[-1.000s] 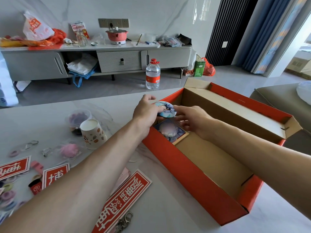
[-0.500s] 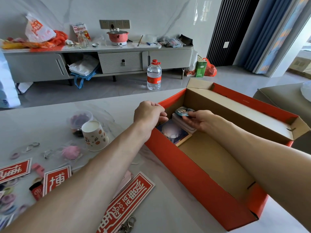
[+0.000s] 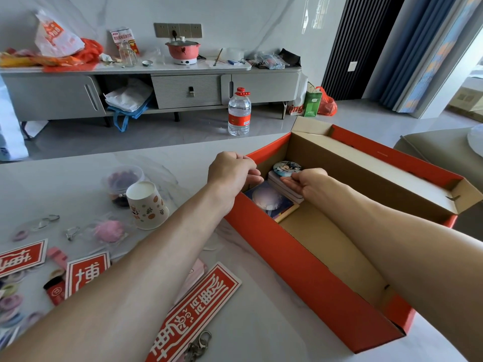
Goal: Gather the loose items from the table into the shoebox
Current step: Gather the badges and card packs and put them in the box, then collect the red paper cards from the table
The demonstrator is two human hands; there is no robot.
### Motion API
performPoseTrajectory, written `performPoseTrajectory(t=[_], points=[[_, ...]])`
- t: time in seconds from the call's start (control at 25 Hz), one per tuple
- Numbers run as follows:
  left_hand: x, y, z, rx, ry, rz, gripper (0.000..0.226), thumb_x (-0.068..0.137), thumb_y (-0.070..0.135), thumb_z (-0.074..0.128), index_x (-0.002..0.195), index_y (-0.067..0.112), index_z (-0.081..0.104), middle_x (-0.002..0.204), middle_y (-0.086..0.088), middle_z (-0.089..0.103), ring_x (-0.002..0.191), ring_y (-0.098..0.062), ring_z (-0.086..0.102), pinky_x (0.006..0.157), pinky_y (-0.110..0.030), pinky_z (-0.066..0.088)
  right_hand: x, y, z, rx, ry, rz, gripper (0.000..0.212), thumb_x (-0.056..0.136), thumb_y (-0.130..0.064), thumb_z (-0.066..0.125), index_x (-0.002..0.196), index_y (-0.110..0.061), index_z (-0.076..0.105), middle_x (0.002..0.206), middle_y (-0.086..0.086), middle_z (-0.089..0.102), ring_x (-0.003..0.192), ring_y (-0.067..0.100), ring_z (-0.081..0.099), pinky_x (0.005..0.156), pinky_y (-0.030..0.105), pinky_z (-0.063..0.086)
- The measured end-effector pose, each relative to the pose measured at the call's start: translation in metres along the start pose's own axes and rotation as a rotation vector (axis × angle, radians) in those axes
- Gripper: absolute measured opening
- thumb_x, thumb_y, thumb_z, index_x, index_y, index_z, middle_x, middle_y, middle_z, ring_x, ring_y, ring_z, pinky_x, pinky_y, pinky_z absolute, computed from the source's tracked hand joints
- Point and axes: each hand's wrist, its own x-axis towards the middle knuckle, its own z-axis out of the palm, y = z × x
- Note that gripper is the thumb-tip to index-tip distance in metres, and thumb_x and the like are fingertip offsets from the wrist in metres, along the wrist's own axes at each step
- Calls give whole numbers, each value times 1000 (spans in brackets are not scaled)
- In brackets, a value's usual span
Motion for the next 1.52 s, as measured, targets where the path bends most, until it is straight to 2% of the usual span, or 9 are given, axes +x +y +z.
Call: performPoseTrajectory(t=[0.12, 0.32, 0.56, 0.76, 0.92, 1.08, 1.2, 1.36, 1.52], points=[[-1, 0, 1, 3, -3, -5, 12, 94, 12, 59, 100, 5, 67, 87, -10, 73, 70, -19, 74, 89, -37, 58, 0, 1, -3, 42, 8, 26, 36, 106, -7, 27, 132, 11, 45, 73, 19, 55, 29, 19, 57, 40, 22, 51], [2, -1, -1, -15, 10, -25, 10, 94, 12, 59, 96, 6, 67, 86, -10, 73, 67, -17, 74, 86, -34, 59, -22, 1, 0, -39, 33, -49, 11, 99, 3, 45, 94, 7, 54, 71, 20, 63, 37, 18, 63, 41, 23, 54], [-35, 32, -35, -212, -54, -38, 10, 95, 0, 53, 90, 4, 62, 81, -16, 67, 61, -23, 67, 61, -28, 59, -121, -13, 1, -183, -59, -249, 22, 90, 4, 51, 69, -1, 54, 56, 9, 55, 45, 14, 50, 39, 19, 43], [-125, 44, -136, -1, -36, 26, 5, 91, 6, 61, 91, 7, 66, 73, -8, 64, 53, -15, 63, 48, -22, 53, -256, 10, 10, -502, -377, -433, 13, 92, 0, 56, 81, -6, 60, 65, 8, 60, 49, 13, 56, 48, 22, 47], [-209, 1, -224, 130, 12, -13, 8, 87, 3, 63, 89, 9, 68, 69, -7, 64, 50, -11, 60, 43, -20, 46, -315, 96, 17, -885, -604, -450, 8, 92, -10, 61, 93, -11, 68, 75, 0, 70, 59, 9, 65, 52, 18, 51], [-259, -61, -286, 248, 147, -87, 17, 87, 4, 63, 83, 20, 67, 70, -3, 69, 50, -9, 61, 47, -23, 47, -314, 198, 28, -1495, -474, -685, 53, 87, -42, 66, 133, -18, 53, 130, 10, 56, 119, 27, 52, 97, 36, 44], [-262, -105, -302, 464, 221, -105, 11, 89, 18, 65, 86, 28, 64, 73, 7, 69, 51, 1, 61, 43, -15, 42, -293, 240, 41, -1683, -251, -766, 80, 82, -63, 58, 144, -20, 31, 144, 17, 37, 132, 35, 34, 110, 44, 29], [-227, -124, -272, 653, 191, -43, 20, 93, 33, 63, 107, 19, 57, 95, 6, 66, 74, -9, 66, 63, -31, 57, -274, 255, 55, -1706, -72, -892, 50, 88, -51, 51, 126, -19, 45, 121, 10, 57, 111, 30, 54, 83, 38, 45], [-193, -129, -231, 889, 218, 42, 58, 89, 51, 63, 129, 14, 44, 114, -6, 62, 95, -20, 63, 74, -34, 56, -282, 241, 54, -1612, -111, -947, 22, 92, -41, 48, 93, -20, 55, 93, 1, 67, 82, 27, 64, 57, 31, 31]])
